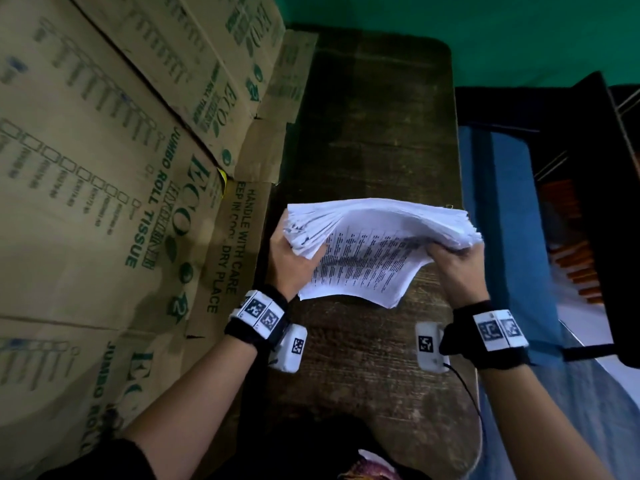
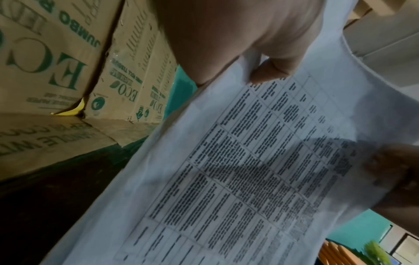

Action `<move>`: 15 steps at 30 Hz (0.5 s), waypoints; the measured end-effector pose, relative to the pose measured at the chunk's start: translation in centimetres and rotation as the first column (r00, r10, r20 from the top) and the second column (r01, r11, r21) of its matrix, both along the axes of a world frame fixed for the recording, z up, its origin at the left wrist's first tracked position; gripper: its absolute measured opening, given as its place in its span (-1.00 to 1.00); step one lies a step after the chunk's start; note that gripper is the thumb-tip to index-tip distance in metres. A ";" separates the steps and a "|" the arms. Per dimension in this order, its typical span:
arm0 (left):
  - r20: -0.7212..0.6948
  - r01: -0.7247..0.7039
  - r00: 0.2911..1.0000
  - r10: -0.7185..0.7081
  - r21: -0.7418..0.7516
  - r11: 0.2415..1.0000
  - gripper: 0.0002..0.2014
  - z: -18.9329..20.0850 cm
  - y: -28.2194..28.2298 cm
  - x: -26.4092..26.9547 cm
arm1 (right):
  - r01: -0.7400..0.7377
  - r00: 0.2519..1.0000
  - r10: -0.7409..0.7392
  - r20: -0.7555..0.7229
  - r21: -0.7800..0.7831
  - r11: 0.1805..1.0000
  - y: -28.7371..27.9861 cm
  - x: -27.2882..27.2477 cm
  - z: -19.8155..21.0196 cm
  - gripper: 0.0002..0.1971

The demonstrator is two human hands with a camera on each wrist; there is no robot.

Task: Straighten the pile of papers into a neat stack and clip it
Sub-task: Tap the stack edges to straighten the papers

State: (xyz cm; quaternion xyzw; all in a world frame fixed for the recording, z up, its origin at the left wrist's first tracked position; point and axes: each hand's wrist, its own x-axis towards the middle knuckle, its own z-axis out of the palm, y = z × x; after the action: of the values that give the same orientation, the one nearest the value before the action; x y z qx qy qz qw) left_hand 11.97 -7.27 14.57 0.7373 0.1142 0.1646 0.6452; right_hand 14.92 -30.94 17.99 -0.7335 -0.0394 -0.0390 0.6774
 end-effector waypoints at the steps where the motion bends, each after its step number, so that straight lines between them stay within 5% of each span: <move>1: -0.050 0.023 0.999 -0.021 0.021 1.000 -0.62 0.0 -0.3 -0.3 | -0.014 1.000 0.014 -0.017 -0.011 1.000 0.0 -0.4 -0.5 -0.61; 5: -0.201 0.094 0.977 -0.073 0.100 0.991 -0.73 -1.2 -1.1 -1.0 | -0.056 0.990 0.045 -0.136 -0.079 0.995 0.3 -0.9 -2.5 -0.61; 10: -0.237 0.079 0.967 -0.088 -0.049 0.996 -0.39 -1.2 0.8 1.9 | -0.001 0.981 -0.004 -0.196 -0.023 1.000 -1.5 1.9 -2.5 -0.60; 15: -0.449 0.274 0.804 -0.390 -0.303 0.913 -0.34 -6.2 1.5 2.0 | -0.142 0.869 -0.034 -0.495 -0.313 0.939 -2.0 3.6 -8.2 -0.65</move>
State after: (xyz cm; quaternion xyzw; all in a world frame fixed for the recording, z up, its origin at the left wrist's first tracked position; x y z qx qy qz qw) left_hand 13.99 -5.73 8.34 0.6856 0.1636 -0.1618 0.6907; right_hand 18.51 -32.93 9.77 -0.8231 0.1077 0.1758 0.5291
